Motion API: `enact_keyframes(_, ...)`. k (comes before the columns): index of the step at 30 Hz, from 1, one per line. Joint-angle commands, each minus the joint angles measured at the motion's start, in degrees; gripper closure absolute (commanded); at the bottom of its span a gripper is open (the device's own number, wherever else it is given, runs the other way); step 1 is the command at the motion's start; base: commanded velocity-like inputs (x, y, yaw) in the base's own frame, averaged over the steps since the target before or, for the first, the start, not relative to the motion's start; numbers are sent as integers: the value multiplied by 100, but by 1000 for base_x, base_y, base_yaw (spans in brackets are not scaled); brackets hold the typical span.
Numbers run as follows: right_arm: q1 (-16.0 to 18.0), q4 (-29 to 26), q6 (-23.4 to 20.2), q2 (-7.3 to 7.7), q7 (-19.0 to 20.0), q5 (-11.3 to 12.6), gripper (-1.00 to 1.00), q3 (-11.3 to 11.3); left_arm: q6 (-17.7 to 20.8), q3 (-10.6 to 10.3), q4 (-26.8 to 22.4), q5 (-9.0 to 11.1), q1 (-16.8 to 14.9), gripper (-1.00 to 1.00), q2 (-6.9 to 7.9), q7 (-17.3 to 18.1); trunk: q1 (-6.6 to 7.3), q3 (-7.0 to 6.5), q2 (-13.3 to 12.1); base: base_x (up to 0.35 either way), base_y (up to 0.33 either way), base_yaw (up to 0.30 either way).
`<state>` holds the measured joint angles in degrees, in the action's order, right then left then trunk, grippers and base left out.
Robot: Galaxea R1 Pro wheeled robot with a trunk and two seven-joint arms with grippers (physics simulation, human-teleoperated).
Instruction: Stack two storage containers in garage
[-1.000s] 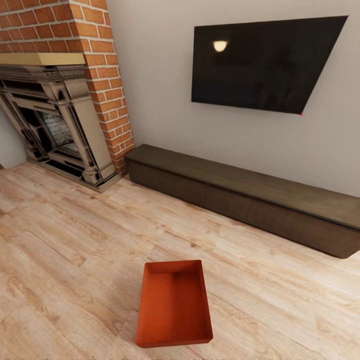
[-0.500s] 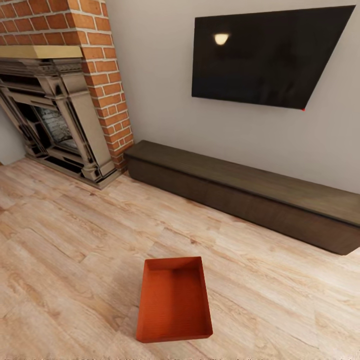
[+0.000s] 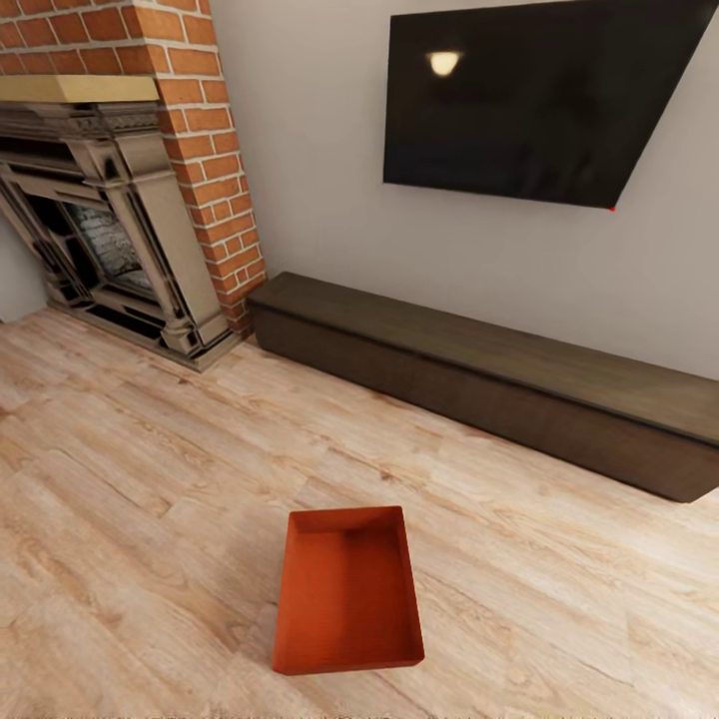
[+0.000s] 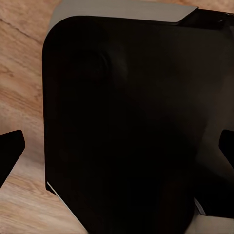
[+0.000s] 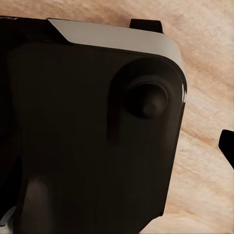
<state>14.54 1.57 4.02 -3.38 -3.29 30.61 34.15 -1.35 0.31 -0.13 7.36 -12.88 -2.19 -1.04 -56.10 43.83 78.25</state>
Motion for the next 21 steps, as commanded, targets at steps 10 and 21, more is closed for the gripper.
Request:
enact_keyframes(10, 5, 15, 29, -5, 4, 51, -100, 48, -14, 1, 4, 46, -3, -100, -1, -10, 0, 95, 2, 0, 0, 0)
enact_keyframes(21, 5, 14, 29, -5, -4, 51, -100, 48, -14, 0, 4, 46, -2, -100, -3, -10, 0, 195, 2, 0, 0, 0)
